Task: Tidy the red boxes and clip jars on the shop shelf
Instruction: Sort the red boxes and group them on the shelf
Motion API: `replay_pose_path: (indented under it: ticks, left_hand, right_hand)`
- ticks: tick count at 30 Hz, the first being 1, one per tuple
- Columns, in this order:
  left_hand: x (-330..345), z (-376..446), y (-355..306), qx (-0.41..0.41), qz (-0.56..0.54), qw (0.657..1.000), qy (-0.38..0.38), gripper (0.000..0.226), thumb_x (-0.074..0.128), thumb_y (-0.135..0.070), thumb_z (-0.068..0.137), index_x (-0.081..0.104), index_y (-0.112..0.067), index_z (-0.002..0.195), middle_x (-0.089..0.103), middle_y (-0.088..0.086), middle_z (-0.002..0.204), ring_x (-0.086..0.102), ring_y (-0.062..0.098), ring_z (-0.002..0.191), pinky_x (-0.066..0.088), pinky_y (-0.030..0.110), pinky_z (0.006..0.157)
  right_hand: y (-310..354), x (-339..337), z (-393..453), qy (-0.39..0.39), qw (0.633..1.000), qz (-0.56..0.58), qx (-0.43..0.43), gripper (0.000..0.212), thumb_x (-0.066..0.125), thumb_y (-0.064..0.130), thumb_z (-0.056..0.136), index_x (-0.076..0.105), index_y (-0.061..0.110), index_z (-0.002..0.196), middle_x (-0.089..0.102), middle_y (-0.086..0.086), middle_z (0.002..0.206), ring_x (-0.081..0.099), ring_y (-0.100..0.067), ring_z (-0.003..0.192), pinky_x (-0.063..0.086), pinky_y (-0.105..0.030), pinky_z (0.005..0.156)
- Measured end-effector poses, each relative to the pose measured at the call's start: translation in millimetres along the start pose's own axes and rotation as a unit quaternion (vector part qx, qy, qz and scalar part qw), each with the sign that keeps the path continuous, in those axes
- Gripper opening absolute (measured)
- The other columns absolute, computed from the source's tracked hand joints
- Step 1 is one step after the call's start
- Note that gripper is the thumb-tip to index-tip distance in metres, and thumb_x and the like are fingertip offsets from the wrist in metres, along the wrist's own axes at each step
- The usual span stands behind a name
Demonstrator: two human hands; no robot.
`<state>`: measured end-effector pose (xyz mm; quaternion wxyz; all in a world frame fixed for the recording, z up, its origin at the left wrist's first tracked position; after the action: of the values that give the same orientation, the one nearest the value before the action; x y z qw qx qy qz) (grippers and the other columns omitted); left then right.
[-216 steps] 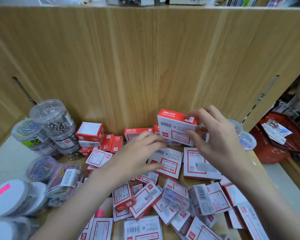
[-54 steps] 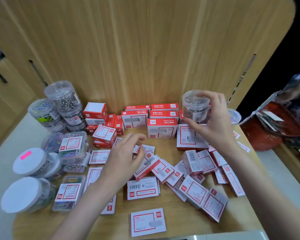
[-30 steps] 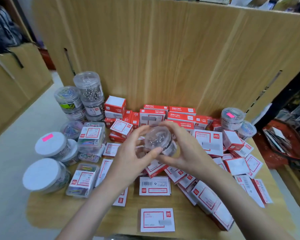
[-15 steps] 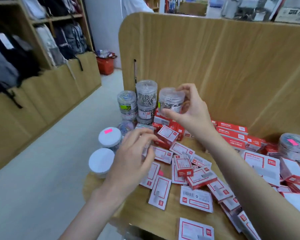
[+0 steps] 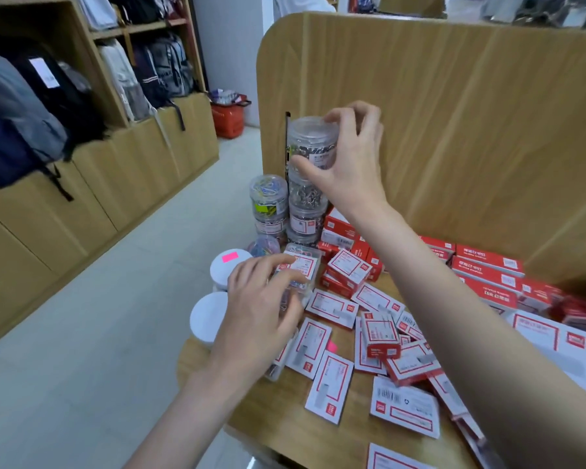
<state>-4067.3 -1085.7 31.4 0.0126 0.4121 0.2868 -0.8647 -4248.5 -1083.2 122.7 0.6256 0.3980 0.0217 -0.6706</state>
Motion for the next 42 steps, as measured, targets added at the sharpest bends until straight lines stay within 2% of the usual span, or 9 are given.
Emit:
replay_pose_path:
  ticks: [7,13,16,19,24,28,35,39,42]
  left_hand:
    - [5,8,-8,0.001,-0.04,0.999,0.005,0.025,0.041,-0.027,0.083,0.064,-0.021,0.088,0.059,-0.005,0.109,0.048,0.017,0.104,0.03,0.031,0.093]
    - [29,23,-35,0.066,-0.076,0.994,0.043,0.026,0.041,-0.025,0.083,0.065,-0.018,0.089,0.058,-0.003,0.107,0.047,0.015,0.103,0.031,0.029,0.091]
    - [48,29,-59,0.098,-0.106,0.987,0.064,0.025,0.041,-0.024,0.082,0.065,-0.018,0.087,0.058,-0.003,0.107,0.048,0.015,0.102,0.032,0.031,0.09]
    - [68,31,-82,0.135,-0.126,0.979,0.086,0.024,0.041,-0.022,0.08,0.064,-0.018,0.086,0.058,-0.001,0.105,0.048,0.013,0.101,0.032,0.029,0.09]
    - [101,30,-114,0.159,-0.119,0.972,0.122,0.026,0.042,-0.024,0.08,0.065,-0.017,0.087,0.058,0.001,0.108,0.052,0.019,0.101,0.036,0.033,0.087]
    - [120,28,-134,0.135,-0.104,0.978,0.122,0.028,0.041,-0.025,0.079,0.066,-0.016,0.088,0.058,0.004,0.111,0.054,0.023,0.103,0.041,0.036,0.089]
    - [128,22,-150,0.081,-0.095,0.987,0.101,0.032,0.038,-0.026,0.081,0.066,-0.014,0.092,0.057,0.004,0.117,0.051,0.022,0.11,0.038,0.032,0.094]
    - [110,13,-149,0.05,-0.087,0.993,0.064,0.031,0.038,-0.026,0.081,0.065,-0.016,0.094,0.055,-0.004,0.116,0.048,0.013,0.108,0.035,0.023,0.092]
    - [87,7,-136,0.032,-0.062,0.997,0.039,0.028,0.038,-0.023,0.081,0.063,-0.017,0.092,0.05,-0.013,0.113,0.049,0.011,0.107,0.031,0.014,0.09]
  right_hand:
    - [-3,-29,-15,-0.02,0.999,0.023,0.012,0.042,0.066,0.028,0.075,0.052,0.009,0.11,0.041,-0.012,0.117,0.038,-0.022,0.107,0.027,-0.021,0.09]
    - [-54,-91,-84,-0.043,0.989,-0.018,0.142,0.03,0.062,0.017,0.08,0.054,0.009,0.108,0.041,-0.011,0.115,0.039,-0.023,0.107,0.029,-0.024,0.093]
    - [-85,-140,-124,-0.072,0.977,-0.075,0.186,0.03,0.059,0.021,0.079,0.055,0.01,0.106,0.044,-0.013,0.112,0.044,-0.029,0.106,0.036,-0.036,0.095]
    - [-111,-186,-159,-0.098,0.961,-0.122,0.228,0.036,0.051,0.031,0.076,0.056,0.007,0.104,0.047,-0.018,0.108,0.042,-0.025,0.104,0.031,-0.024,0.09]
    - [-169,-235,-186,-0.053,0.935,-0.193,0.294,0.046,0.074,0.021,0.075,0.052,0.002,0.111,0.048,-0.025,0.111,0.041,-0.037,0.109,0.028,-0.033,0.088]
    - [-206,-235,-186,0.002,0.945,-0.165,0.282,0.045,0.075,0.028,0.072,0.048,0.01,0.103,0.057,-0.017,0.1,0.051,-0.037,0.098,0.043,-0.047,0.081]
    - [-190,-244,-177,-0.037,0.982,-0.033,0.183,0.055,0.08,0.023,0.067,0.042,0.024,0.107,0.05,0.003,0.102,0.05,-0.021,0.099,0.042,-0.032,0.081]
    - [-157,-229,-160,0.022,0.986,0.088,0.143,0.06,0.072,0.038,0.065,0.036,0.032,0.113,0.054,0.008,0.107,0.054,-0.011,0.102,0.043,-0.021,0.086]
    - [-135,-202,-145,0.068,0.974,0.162,0.142,0.061,0.077,0.029,0.066,0.039,0.026,0.113,0.058,0.011,0.106,0.058,-0.005,0.097,0.048,-0.024,0.081]
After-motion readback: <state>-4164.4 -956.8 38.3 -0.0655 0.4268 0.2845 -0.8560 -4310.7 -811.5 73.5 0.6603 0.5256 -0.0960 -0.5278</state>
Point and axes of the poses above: each hand's wrist, its own z-axis towards the middle knuckle, its own x-axis out of the palm, y = z × x, the point moved 1 cm from there along z, towards the middle knuckle
